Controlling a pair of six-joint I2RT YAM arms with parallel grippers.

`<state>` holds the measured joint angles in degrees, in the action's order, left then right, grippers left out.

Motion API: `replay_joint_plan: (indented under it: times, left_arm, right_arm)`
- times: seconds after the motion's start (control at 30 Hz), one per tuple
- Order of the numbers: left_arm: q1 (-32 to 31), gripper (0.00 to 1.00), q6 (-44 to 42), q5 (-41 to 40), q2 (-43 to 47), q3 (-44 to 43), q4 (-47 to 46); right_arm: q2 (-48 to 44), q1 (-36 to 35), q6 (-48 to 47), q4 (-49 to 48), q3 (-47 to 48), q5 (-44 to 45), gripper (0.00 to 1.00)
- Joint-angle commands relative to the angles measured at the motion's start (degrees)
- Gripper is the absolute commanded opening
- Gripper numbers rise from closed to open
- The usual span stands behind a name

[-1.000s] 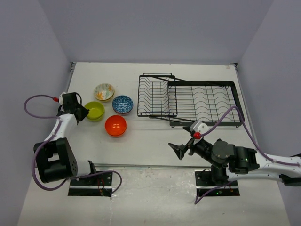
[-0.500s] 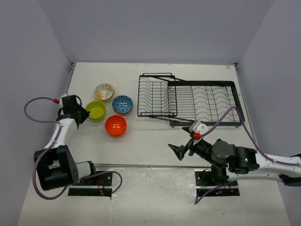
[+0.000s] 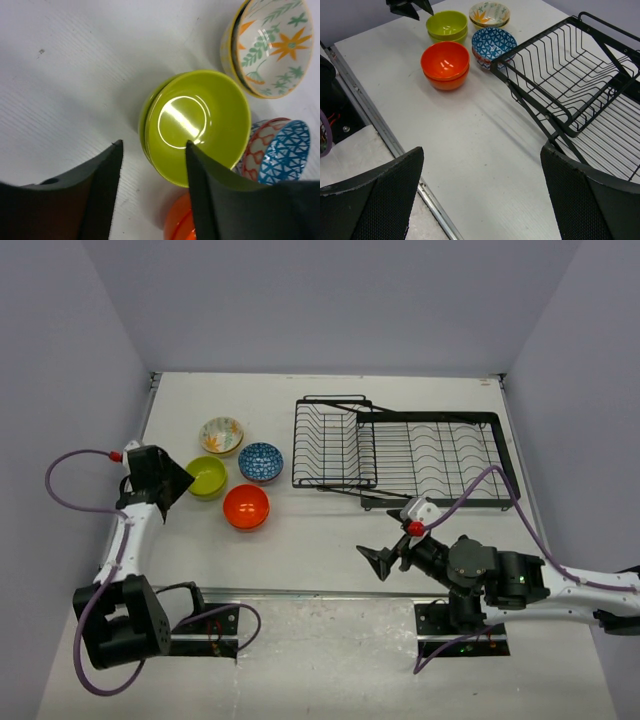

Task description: Unload the bowls from the dish rack

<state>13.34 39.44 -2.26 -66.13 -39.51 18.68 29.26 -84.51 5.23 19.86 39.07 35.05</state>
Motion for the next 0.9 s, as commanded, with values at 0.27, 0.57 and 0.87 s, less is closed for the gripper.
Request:
replay_joint_plan:
  times: [0.27, 0.57, 0.87]
  left_arm:
    - [-0.34, 1.0, -11.2, -0.64, 18.66, -12.94, 12.78]
    - [-7.18, 1.0, -20.54, -8.19, 29.12, -31.14, 34.04]
    - [-18.88, 1.0, -22.74, -11.52, 42.47, -30.64, 40.38]
  right_arm:
    - [3.61, 21.44, 11.55, 5.19, 6.98, 3.74, 0.99]
    - [-0.6, 34.06, 19.45, 30.19, 22.35, 8.02, 0.99]
    - [-14.48, 34.06, 16.75, 35.6, 22.2, 9.33, 0.99]
